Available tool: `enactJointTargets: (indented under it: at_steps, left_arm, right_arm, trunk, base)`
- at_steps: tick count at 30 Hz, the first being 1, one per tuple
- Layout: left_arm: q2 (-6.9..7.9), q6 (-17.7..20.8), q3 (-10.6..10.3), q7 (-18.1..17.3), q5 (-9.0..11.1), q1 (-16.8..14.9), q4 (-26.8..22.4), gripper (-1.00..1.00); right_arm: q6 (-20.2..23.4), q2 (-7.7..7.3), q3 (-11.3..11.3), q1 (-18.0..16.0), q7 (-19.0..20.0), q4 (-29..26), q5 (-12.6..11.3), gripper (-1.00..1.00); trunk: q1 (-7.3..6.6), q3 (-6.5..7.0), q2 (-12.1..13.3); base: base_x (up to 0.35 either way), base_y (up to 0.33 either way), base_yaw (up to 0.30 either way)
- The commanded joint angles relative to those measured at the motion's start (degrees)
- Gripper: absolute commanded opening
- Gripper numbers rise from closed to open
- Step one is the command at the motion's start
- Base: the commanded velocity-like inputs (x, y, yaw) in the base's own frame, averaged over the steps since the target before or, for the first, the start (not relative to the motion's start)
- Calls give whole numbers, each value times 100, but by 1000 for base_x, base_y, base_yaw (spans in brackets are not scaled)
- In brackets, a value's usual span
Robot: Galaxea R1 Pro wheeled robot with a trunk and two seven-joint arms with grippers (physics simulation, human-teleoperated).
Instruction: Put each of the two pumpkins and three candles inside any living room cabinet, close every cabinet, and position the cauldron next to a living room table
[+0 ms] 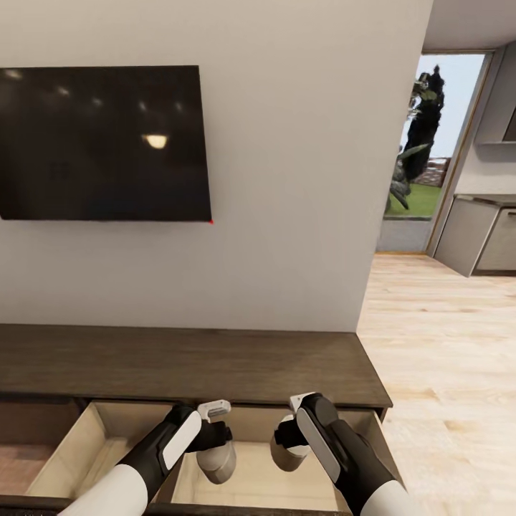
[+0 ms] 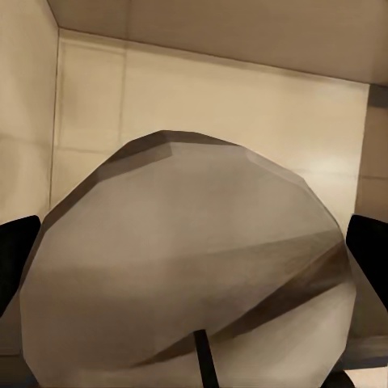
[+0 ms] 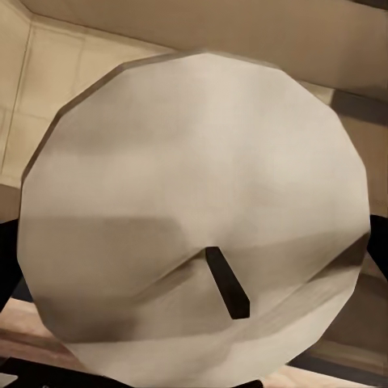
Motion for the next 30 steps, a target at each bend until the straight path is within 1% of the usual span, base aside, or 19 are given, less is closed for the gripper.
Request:
enactJointTargets:
  at_steps: [1, 8, 14, 16, 17, 20, 24, 30]
  left_arm:
    - [4, 8, -21, 57, 60, -4, -9, -100]
    - [5, 7, -21, 57, 60, -4, -11, -100]
    - [5, -52, -26, 55, 60, -4, -11, -100]
    - [8, -112, -34, 50, 54, -4, -11, -100]
    - [11, -131, -40, 49, 53, -4, -11, -100]
    - [9, -144, -43, 48, 57, -4, -11, -100]
    - [10, -149, -58, 42, 61, -4, -11, -100]
    - [15, -144, -73, 44, 52, -3, -5, -100]
  right_arm:
    - [9, -1, 9, -5, -60, -4, -68, -100]
    - [3, -1, 13, -5, -51, -4, -68, -100]
    - [-202, -1, 22, -5, -50, -4, -68, -100]
    - [-220, -1, 103, -5, -53, -4, -68, -100]
    - [-229, 2, 162, -5, -56, -4, -73, -100]
    - [-267, 4, 213, -5, -67, -4, -76, -100]
    - [-304, -1, 228, -5, -75, -4, -77, -100]
    - [-316, -2, 229, -5, -77, -6, -85, -100]
  trunk:
    - [22, -24, -45]
    - [176, -150, -325]
    - [307, -257, -566]
    - [351, -293, -646]
    - [351, -293, -646]
    - [351, -293, -646]
    - [351, -293, -646]
    - [351, -293, -646]
  base:
    - [0, 0, 0]
    - [0, 0, 0]
    - [0, 0, 0]
    - [0, 0, 0]
    - [0, 0, 0]
    - [0, 0, 0]
    - [4, 4, 0]
    - [93, 75, -1]
